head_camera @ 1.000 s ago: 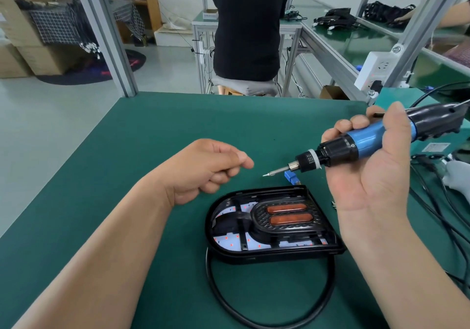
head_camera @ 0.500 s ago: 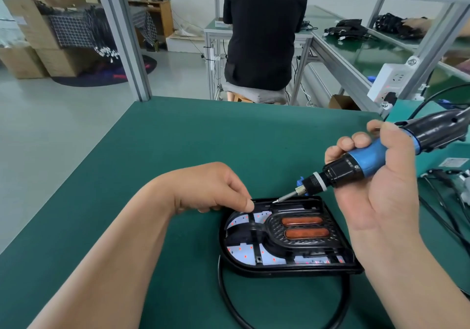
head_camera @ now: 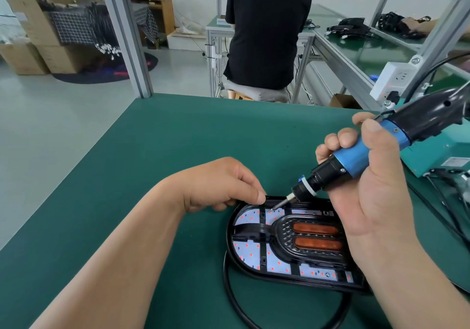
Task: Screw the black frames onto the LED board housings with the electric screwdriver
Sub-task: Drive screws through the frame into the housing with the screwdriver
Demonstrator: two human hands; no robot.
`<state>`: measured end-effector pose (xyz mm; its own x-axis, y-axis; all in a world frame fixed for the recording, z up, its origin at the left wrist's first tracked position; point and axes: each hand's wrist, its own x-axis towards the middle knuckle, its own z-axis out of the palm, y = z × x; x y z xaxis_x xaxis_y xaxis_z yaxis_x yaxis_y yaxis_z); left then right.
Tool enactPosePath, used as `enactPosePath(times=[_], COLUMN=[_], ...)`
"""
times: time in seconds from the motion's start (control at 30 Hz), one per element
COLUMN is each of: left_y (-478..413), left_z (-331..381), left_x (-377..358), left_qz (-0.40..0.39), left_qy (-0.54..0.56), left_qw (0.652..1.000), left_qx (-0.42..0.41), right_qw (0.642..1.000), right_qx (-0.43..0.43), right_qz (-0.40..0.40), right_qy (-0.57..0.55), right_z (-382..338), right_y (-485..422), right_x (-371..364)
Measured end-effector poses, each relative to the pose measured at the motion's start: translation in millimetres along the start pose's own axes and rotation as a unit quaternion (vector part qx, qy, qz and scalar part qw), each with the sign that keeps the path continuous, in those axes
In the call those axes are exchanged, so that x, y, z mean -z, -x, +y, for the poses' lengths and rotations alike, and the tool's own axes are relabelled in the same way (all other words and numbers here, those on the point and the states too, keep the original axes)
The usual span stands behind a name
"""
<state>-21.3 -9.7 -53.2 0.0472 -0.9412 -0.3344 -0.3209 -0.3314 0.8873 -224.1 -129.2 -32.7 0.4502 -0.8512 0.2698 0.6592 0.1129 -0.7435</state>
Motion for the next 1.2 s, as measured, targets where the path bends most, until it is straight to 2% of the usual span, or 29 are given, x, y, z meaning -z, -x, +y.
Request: enactPosePath(times=[0.47, 0.7, 1.2], left_y=[-1, -3, -9], left_z=[-1, -4, -9], left_x=[-2, -3, -4], left_qz=[0.009, 0.013, 0.022], left_qy=[0.009, 0.001, -0.021], left_qw=[1.000, 1.000, 0.999], left_qx=[0.000, -0.006, -0.020], right_qw=[0.995, 0.985, 0.973], right_qx=[0.017, 0.030, -0.025], right_qz=[-0.079, -0.144, -0.209], right_qy=[0.063, 0.088, 0.089], right_z=[2, -1, 1], right_y=[8, 11, 4], right_x=[-7, -11, -13])
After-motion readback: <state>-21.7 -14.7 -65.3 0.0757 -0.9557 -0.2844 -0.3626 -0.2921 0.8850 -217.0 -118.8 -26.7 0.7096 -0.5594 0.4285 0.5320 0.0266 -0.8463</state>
